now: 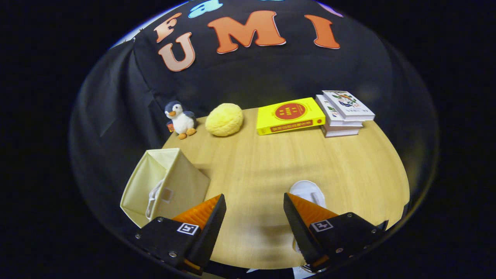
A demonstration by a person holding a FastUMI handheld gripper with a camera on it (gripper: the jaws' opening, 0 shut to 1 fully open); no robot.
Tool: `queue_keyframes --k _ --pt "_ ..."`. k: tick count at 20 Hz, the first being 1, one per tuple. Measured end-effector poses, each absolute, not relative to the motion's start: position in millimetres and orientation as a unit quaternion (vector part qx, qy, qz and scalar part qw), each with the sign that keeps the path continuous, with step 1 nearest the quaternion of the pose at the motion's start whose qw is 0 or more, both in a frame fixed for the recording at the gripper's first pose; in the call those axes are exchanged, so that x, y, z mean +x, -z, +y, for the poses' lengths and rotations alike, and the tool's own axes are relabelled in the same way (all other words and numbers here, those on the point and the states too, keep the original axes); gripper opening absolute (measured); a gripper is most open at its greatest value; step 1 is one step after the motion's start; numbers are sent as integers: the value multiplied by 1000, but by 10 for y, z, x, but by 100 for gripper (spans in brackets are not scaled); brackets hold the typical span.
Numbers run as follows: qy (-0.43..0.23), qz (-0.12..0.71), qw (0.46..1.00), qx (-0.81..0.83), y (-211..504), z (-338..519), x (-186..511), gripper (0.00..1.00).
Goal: Open the storage box then place both shoes into the box .Put the left shoe in first, then the right shoe, with the right side of both shoes facing outward in a uniform manner.
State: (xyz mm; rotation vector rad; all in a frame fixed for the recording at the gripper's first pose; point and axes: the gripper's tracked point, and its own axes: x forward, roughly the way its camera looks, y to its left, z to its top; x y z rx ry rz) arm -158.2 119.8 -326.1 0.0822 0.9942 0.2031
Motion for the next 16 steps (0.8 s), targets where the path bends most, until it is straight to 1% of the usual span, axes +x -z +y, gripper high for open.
queue_keyframes --k 4,7,9,13,16 --pt "-57 490 870 0 3525 535 -1811 87" --pt "-51 500 864 -39 3746 190 -1982 84" --pt "-57 523 850 -43 3916 93 -2149 81" --pt "-69 532 842 -60 4194 -16 -2208 72" --pt "-72 507 856 -67 4359 -47 -2040 62"
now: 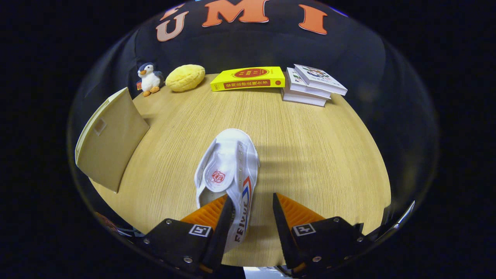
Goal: Open the storage box then place both shoes into the box .Put the left shoe in first, then the right shoe, with the right side of both shoes facing outward in a uniform manner.
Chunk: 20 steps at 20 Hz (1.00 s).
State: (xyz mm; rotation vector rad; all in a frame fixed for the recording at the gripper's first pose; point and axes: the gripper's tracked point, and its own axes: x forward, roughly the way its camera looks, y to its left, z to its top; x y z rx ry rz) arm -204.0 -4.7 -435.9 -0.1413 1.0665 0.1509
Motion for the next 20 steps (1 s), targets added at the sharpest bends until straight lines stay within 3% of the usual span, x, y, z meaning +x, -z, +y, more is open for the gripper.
queue_keyframes --k 3,12,14,20 --pt "-79 495 864 -42 4530 64 -1942 52" --pt "-33 485 874 12 4705 -47 -1689 8" --pt "-33 491 870 24 4712 -43 -1689 4" --pt "-16 480 876 49 4367 48 -1555 3"
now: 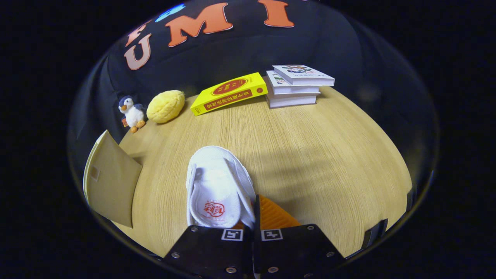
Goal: Open the storage box then place both shoes into the box .Put the left shoe in first, then the right shoe, with the right side of both shoes facing outward in a uniform manner.
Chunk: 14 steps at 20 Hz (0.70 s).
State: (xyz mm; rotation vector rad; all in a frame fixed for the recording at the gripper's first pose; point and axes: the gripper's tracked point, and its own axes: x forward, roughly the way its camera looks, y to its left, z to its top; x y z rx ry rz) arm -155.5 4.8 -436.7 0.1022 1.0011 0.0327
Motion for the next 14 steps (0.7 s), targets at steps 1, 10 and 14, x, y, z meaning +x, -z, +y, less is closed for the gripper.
queue_keyframes --k 1,10,14 --pt "-11 476 878 53 4274 86 -1524 3" --pt "-12 451 889 70 3319 979 -1364 3" --pt "-37 440 895 63 2985 1514 -1341 3"
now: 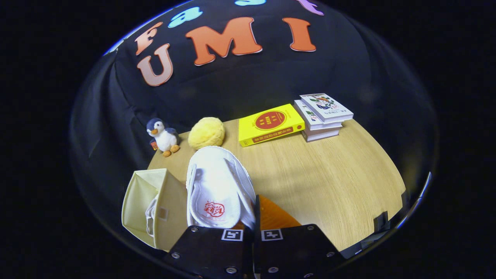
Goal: Open the storage box then place both shoes into the box .Put the left shoe in first, then the right shoe, with the right side of both shoes facing outward in a uniform manner.
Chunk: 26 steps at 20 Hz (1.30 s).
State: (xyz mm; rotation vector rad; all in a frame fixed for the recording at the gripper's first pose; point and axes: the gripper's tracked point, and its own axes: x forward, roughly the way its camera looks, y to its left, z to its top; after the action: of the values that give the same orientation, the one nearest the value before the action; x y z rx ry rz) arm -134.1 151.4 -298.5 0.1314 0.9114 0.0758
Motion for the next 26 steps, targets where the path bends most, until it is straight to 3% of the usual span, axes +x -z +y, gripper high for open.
queue_keyframes --k 8,15,26 --pt "-87 440 892 50 2577 2651 -1398 3" --pt "-107 477 871 48 2837 3566 -1605 3" --pt "-51 534 843 -23 3545 3768 -1794 7"
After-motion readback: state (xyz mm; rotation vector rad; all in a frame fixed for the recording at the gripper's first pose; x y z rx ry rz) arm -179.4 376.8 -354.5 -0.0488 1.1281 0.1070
